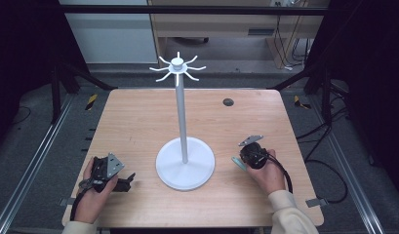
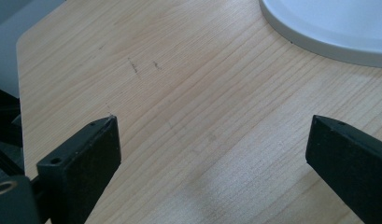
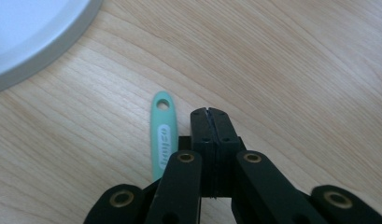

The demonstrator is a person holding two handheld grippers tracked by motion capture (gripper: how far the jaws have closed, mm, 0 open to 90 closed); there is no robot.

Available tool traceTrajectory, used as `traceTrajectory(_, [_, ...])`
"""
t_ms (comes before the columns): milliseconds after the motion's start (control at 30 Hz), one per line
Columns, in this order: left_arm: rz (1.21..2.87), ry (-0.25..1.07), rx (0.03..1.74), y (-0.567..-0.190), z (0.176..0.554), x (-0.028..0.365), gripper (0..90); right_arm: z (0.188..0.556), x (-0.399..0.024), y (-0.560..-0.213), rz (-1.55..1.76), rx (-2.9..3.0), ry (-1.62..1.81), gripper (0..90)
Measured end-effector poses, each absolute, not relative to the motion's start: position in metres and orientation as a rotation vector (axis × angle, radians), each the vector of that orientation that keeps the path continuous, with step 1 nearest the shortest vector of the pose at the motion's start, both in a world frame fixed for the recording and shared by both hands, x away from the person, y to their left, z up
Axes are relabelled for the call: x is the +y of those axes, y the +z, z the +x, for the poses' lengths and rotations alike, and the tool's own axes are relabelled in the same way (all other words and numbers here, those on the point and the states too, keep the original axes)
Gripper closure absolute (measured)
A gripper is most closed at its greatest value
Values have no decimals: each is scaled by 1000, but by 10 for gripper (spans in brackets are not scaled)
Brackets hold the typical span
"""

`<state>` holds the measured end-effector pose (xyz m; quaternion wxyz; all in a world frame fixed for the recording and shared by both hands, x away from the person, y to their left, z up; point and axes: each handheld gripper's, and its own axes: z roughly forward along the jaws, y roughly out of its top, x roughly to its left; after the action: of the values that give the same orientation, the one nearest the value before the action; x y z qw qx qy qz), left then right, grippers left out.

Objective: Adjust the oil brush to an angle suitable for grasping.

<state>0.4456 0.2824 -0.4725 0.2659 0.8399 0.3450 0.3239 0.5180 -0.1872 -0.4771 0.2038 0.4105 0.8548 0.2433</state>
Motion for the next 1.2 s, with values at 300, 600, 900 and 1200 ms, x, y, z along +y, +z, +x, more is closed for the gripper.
traceTrajectory(300, [2271,875,930,-473,446,282,28,518,-184,-481,1150,2408,677,900])
traceTrajectory(600, [2272,874,929,-473,446,282,28,519,-184,-482,1160,2428,678,900])
traceTrajectory(900, [2274,874,930,-473,446,282,28,514,-180,-482,1112,2489,730,900])
traceTrajectory(1200, [2280,868,933,-473,446,282,28,497,-170,-479,1023,2567,750,900])
